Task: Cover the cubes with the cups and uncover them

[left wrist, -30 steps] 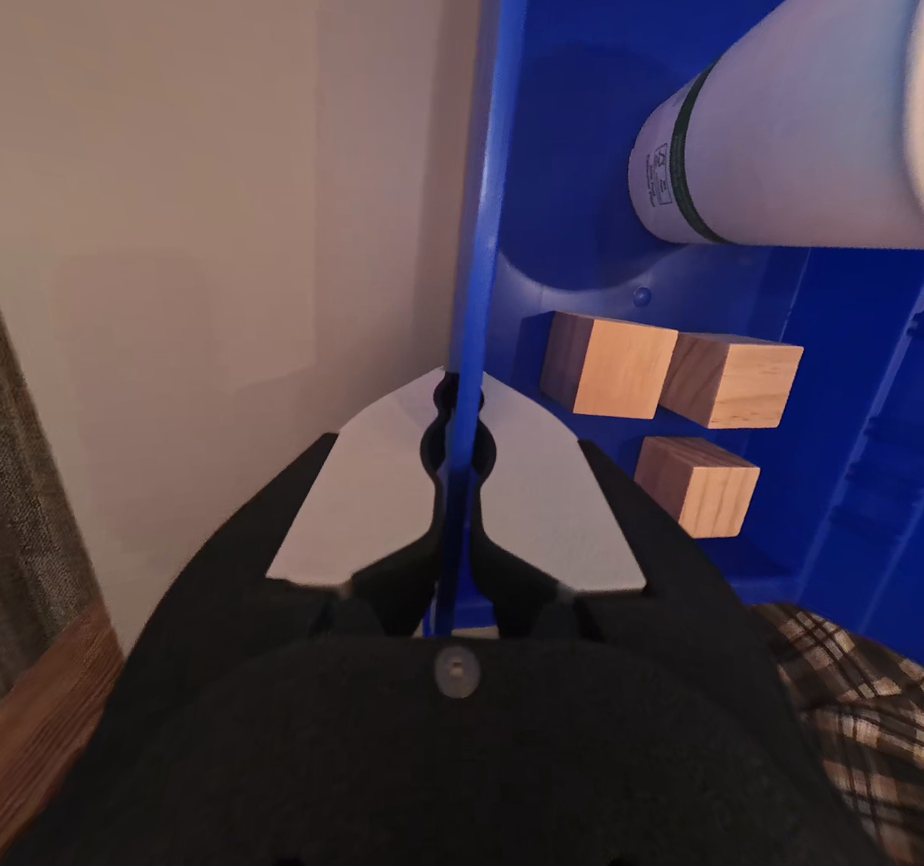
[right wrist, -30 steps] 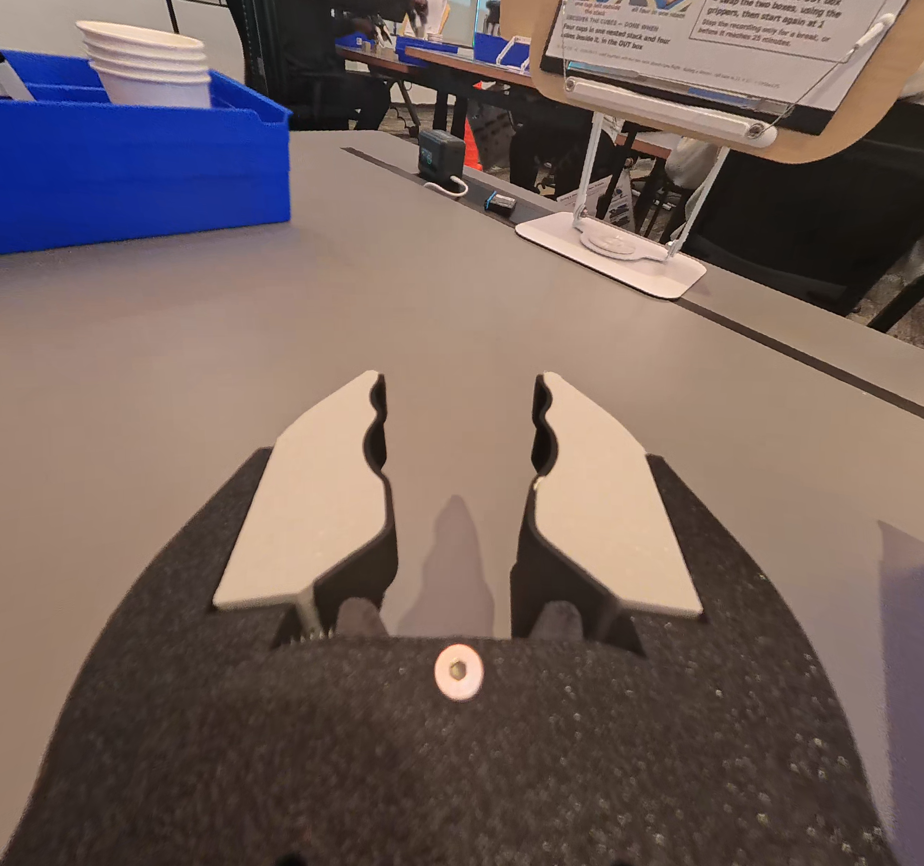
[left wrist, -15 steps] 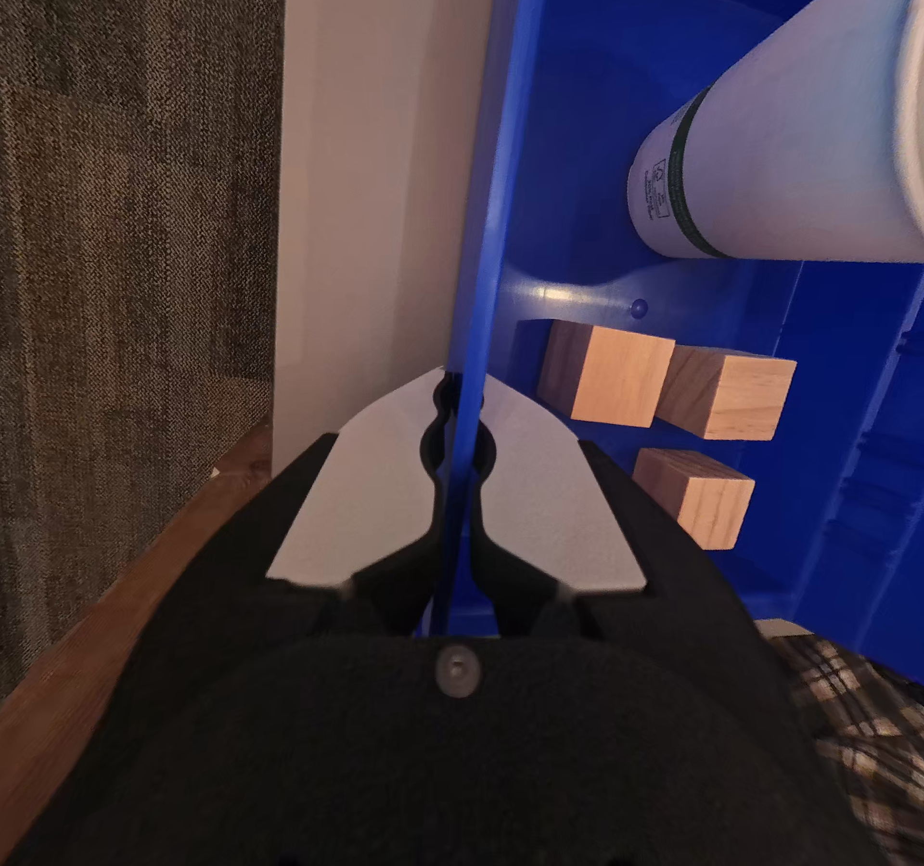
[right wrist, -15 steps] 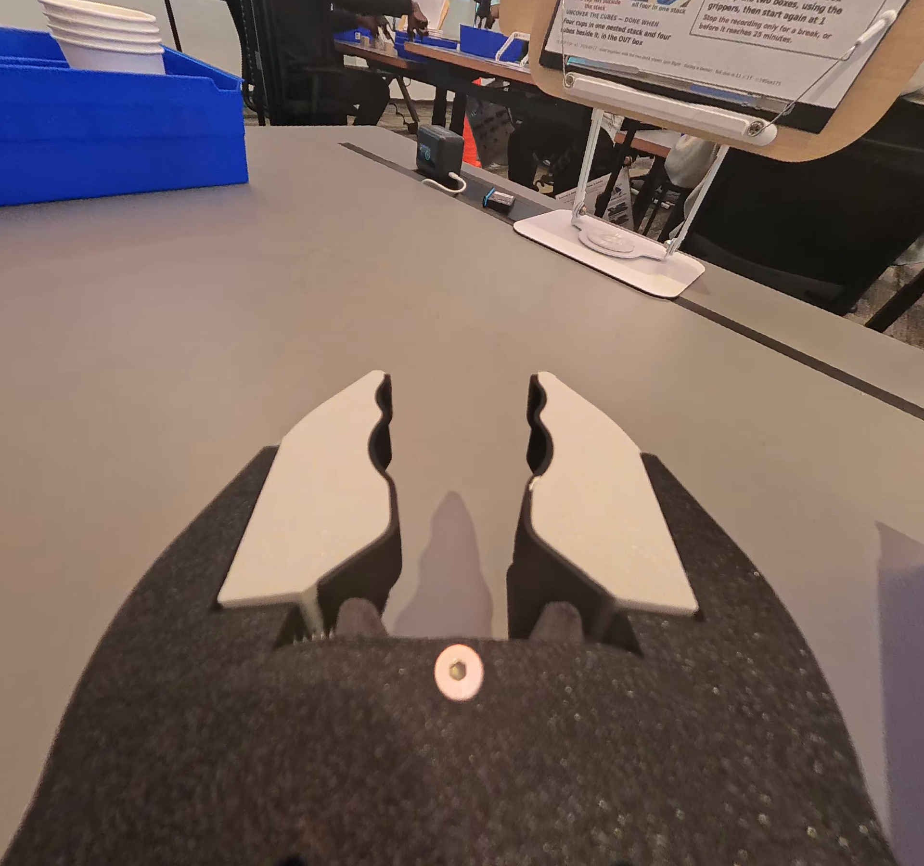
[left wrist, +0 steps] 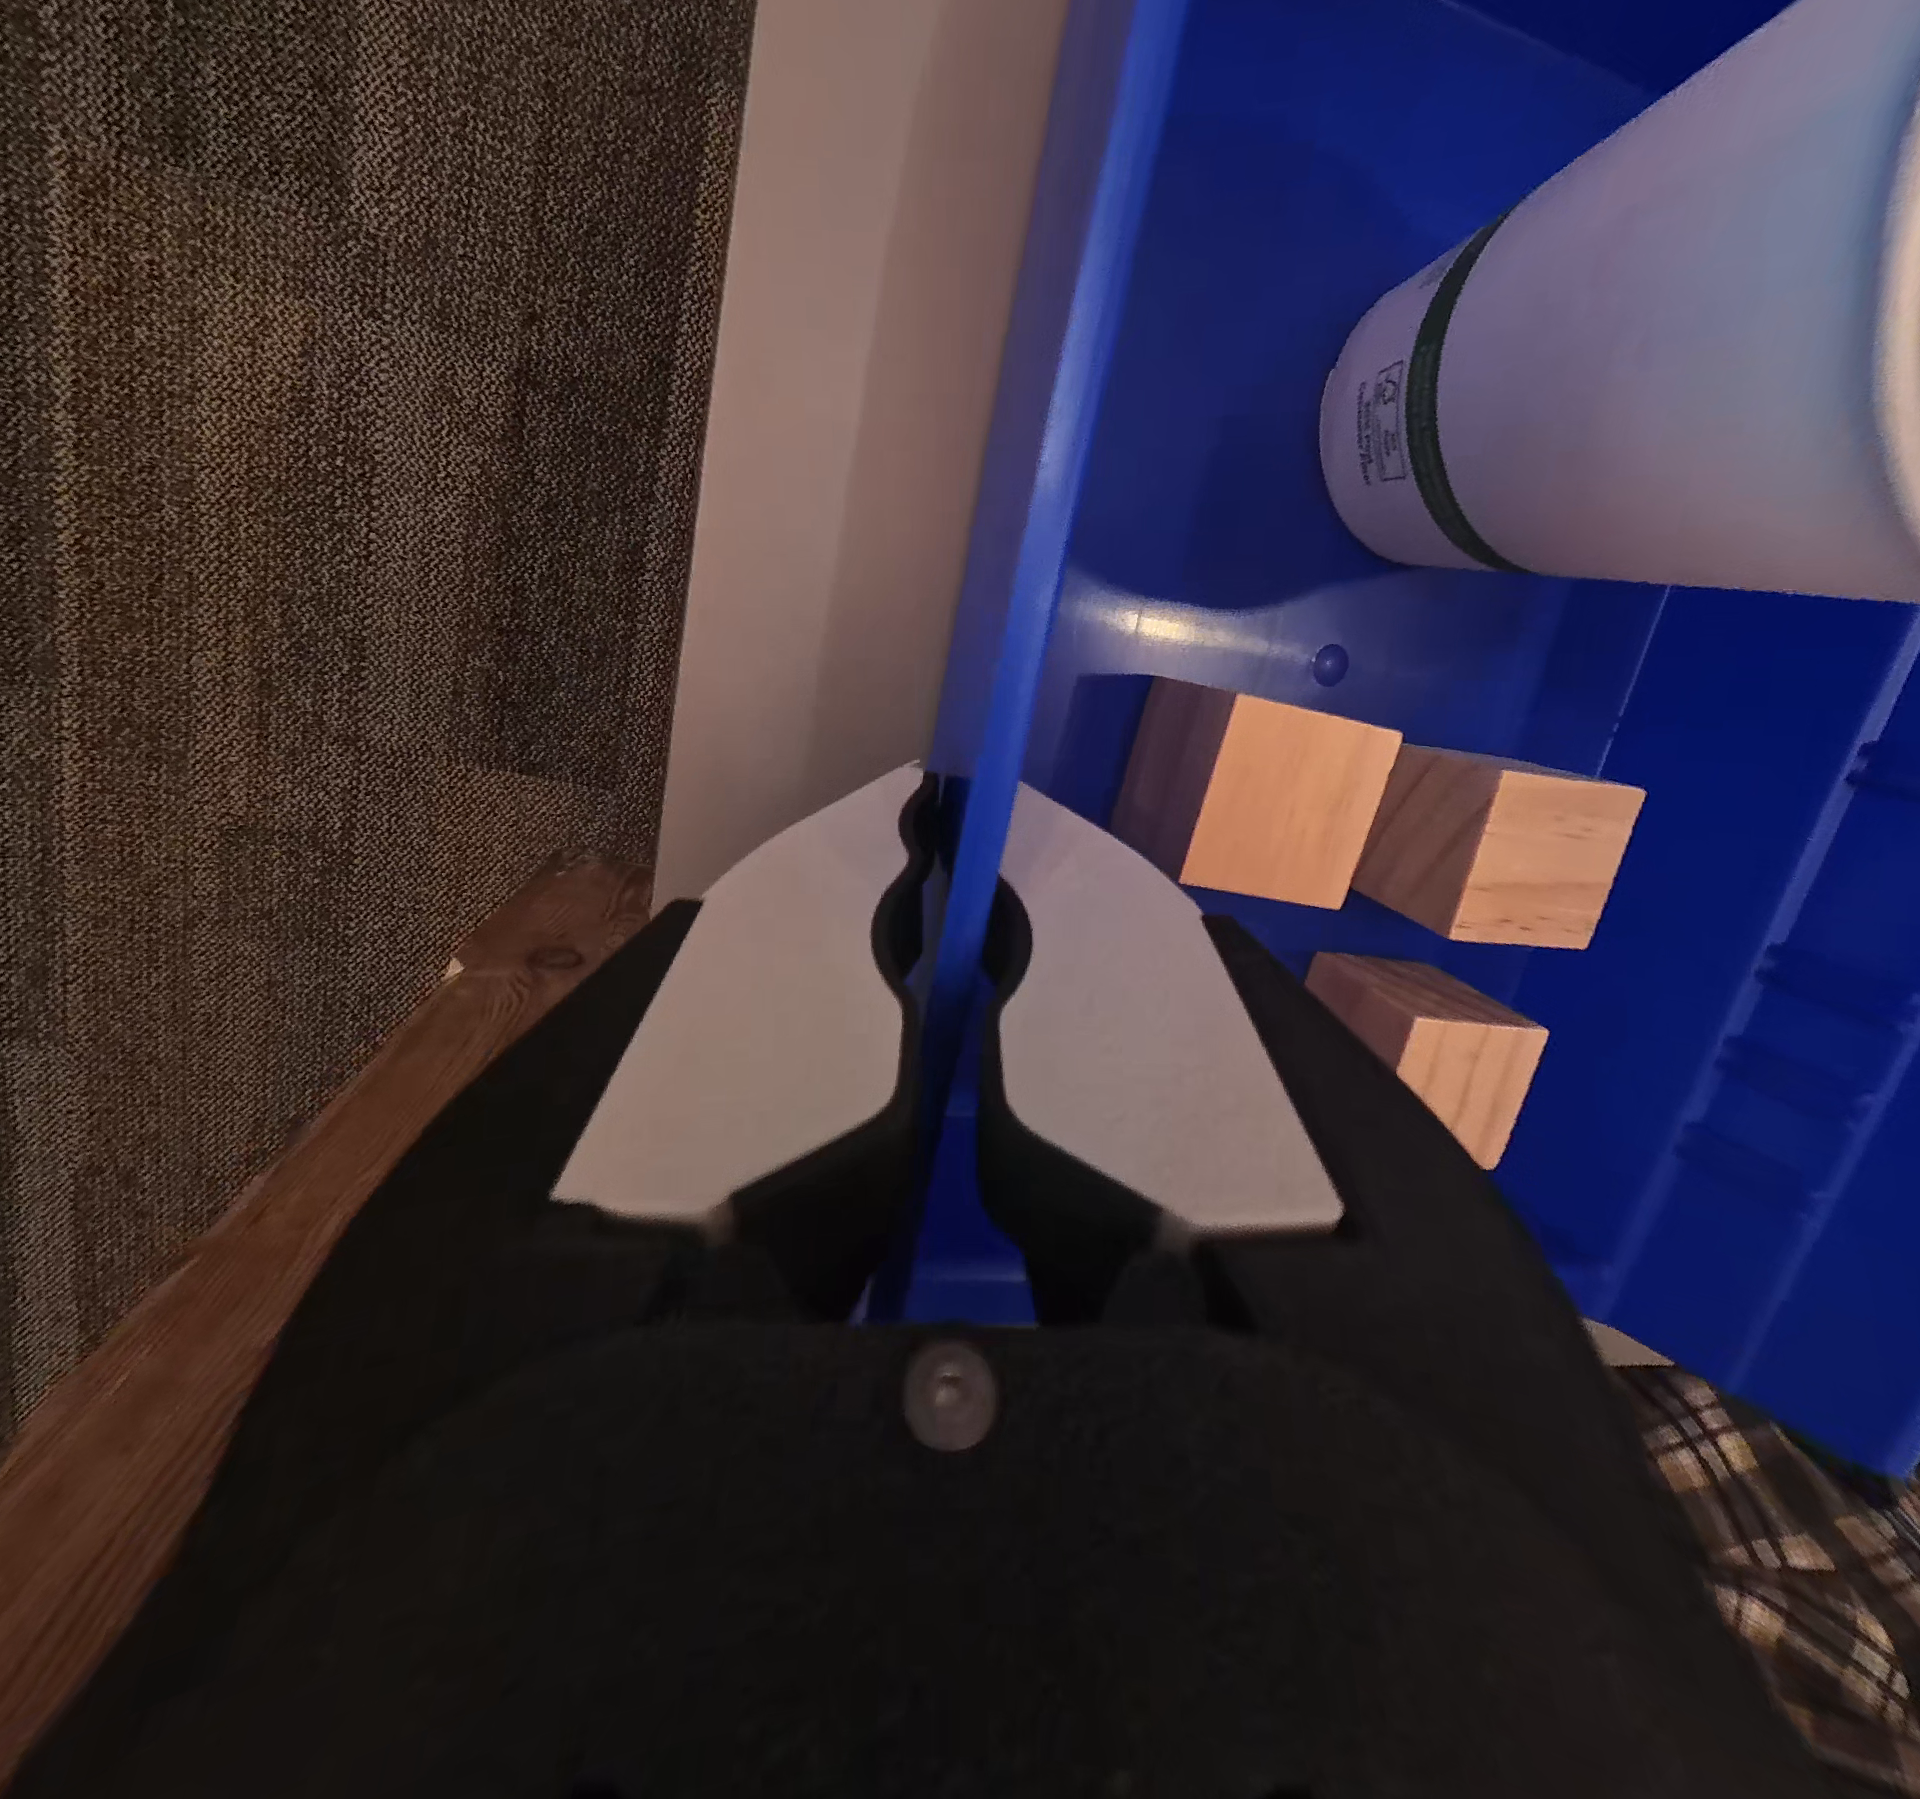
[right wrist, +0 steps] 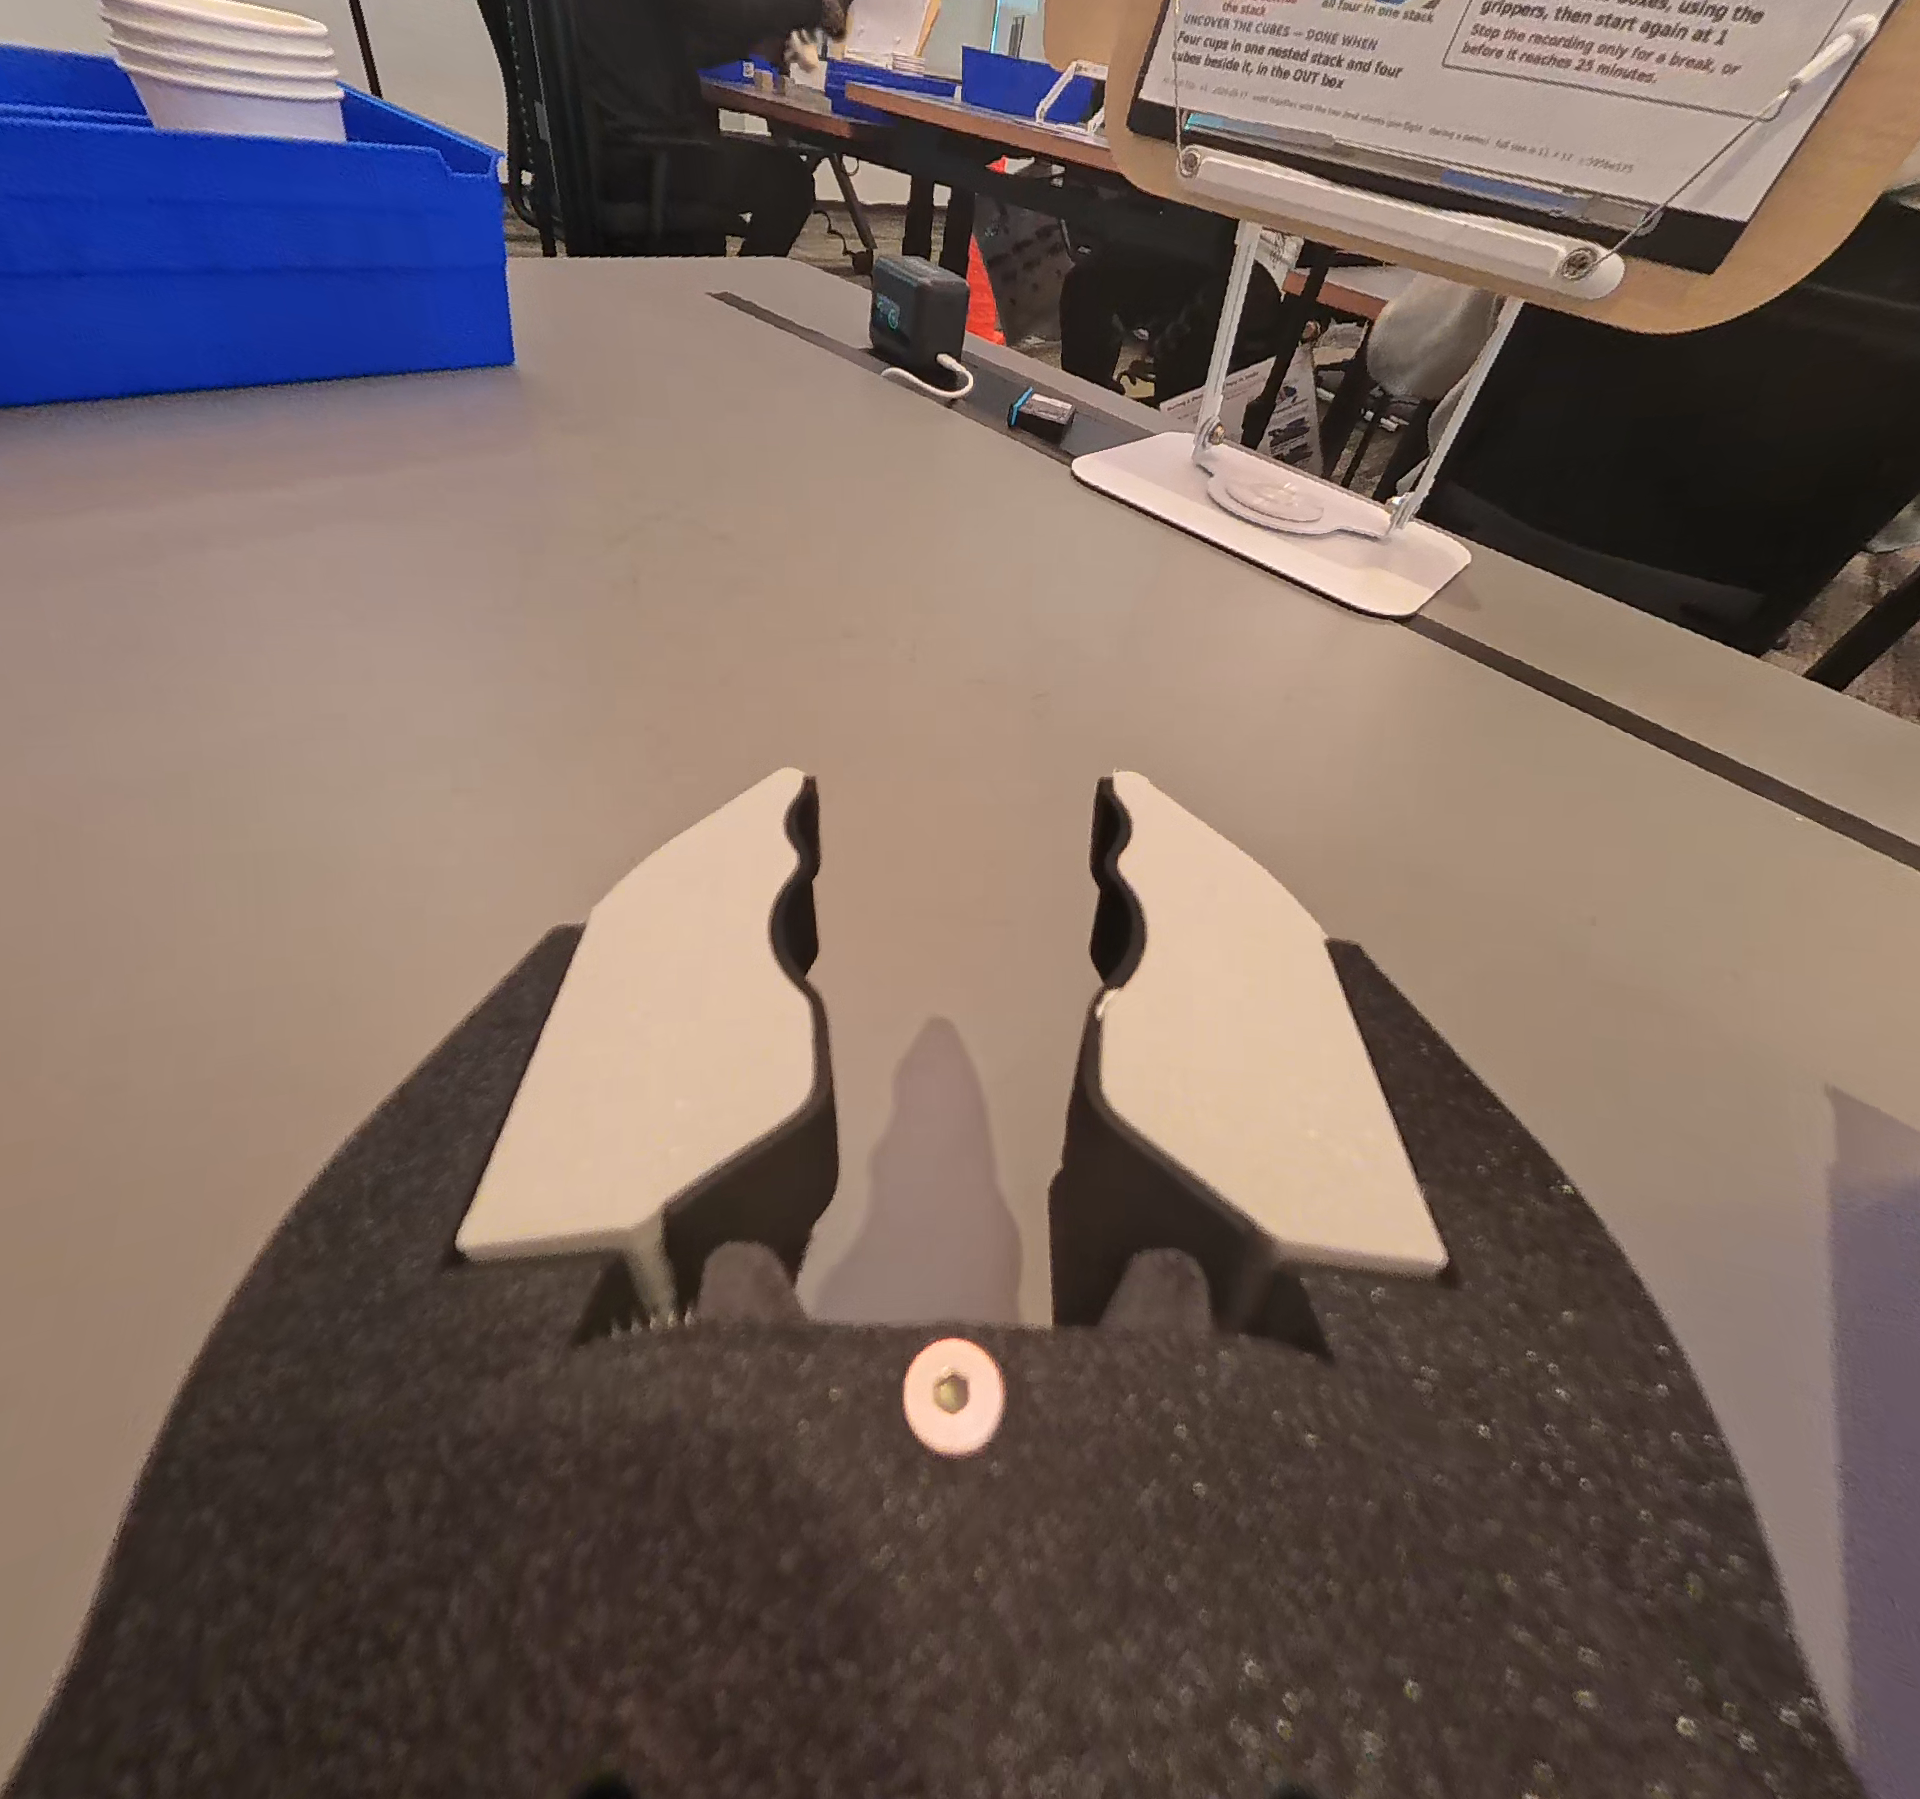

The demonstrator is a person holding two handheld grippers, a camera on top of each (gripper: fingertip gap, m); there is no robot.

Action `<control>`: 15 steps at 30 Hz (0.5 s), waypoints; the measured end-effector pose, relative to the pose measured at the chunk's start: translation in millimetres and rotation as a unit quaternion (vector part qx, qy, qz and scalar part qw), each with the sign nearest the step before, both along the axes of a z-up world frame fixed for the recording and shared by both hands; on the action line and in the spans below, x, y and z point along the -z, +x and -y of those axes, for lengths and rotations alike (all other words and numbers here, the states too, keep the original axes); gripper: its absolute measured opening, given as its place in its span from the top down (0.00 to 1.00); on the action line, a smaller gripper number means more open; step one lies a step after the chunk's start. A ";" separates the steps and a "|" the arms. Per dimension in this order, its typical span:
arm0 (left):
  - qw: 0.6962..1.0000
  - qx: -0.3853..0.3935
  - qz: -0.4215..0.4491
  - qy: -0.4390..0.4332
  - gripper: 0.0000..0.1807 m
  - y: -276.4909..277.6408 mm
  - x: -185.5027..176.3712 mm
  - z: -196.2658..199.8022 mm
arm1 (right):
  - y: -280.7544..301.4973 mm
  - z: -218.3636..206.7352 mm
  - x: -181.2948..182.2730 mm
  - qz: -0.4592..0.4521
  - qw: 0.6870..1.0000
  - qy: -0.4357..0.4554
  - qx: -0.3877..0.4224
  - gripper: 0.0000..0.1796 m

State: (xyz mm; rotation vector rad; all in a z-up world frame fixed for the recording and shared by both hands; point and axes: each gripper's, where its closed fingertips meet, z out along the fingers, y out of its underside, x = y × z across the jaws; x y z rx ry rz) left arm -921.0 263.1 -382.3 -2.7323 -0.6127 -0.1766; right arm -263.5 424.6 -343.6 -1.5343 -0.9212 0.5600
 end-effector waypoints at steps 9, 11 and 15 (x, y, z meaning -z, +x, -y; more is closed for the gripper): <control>1.000 -0.006 -0.001 0.000 0.97 -6.8 -0.2 1.1 | 1.0 0.0 0.3 0.000 1.000 0.000 0.001 0.73; 1.000 -0.003 -0.004 0.000 0.97 -8.4 -0.1 0.8 | 1.3 0.0 0.4 0.000 1.000 0.000 0.001 0.73; 1.000 0.019 -0.012 0.000 0.98 -9.9 0.1 -0.2 | 1.3 -0.1 0.7 0.000 1.000 0.000 0.001 0.73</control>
